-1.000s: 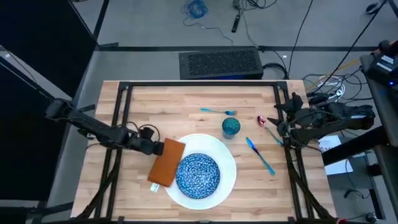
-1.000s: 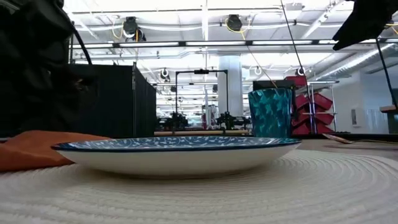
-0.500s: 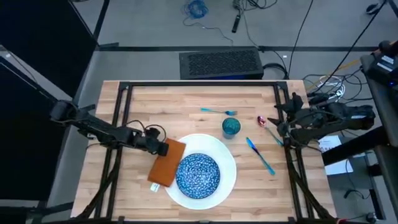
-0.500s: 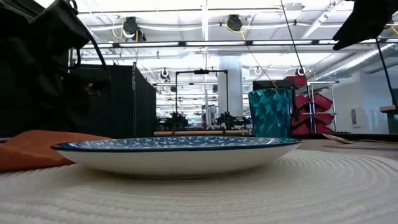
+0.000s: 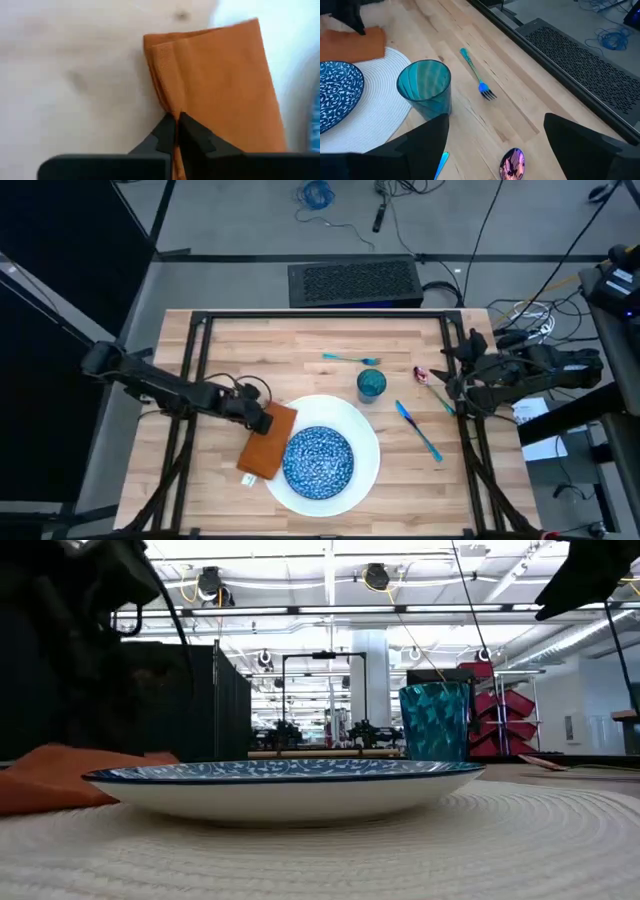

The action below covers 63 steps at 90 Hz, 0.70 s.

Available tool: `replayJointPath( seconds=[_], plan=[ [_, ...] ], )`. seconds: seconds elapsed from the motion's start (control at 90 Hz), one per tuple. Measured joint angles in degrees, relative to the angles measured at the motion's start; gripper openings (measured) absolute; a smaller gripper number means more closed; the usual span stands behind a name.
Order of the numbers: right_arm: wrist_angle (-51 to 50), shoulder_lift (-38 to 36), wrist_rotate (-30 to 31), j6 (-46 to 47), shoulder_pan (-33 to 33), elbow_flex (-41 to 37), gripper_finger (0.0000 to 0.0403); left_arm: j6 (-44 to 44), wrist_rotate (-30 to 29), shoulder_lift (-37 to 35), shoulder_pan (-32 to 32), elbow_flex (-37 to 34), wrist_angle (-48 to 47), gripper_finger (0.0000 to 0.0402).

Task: Set table place
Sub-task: Put the brown table napkin to the left of the white tablemat

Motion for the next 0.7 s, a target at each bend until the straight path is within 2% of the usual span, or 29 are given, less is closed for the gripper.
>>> replayJointPath(
  seconds=[0.1, 0.178, 0.344, 0.489, 0.7],
  plan=[
    [0.0, 0.0, 0.0, 0.0, 0.0, 0.0, 0.0313, -0.6, -0.9, -0.6, 0.0, 3.2, -13.5, 0.0],
    [0.0, 0.0, 0.0, 0.0, 0.0, 0.0, 0.0313, -0.4, -0.8, -0.7, -0.3, 3.7, -19.5, 0.0],
    [0.0, 0.0, 0.0, -0.1, 0.0, 0.0, 0.0313, -0.4, -0.9, -0.7, -0.8, 3.7, -21.9, 0.0],
    [0.0, 0.0, 0.0, -0.2, 0.0, 0.0, 0.0313, -0.1, -3.5, -0.7, -0.8, 4.3, -21.8, 0.0],
    [0.0, 0.0, 0.0, -0.2, 0.0, 0.0, 0.0313, 2.5, -8.6, -0.7, -0.8, 10.5, -29.4, 0.0003]
  ],
)
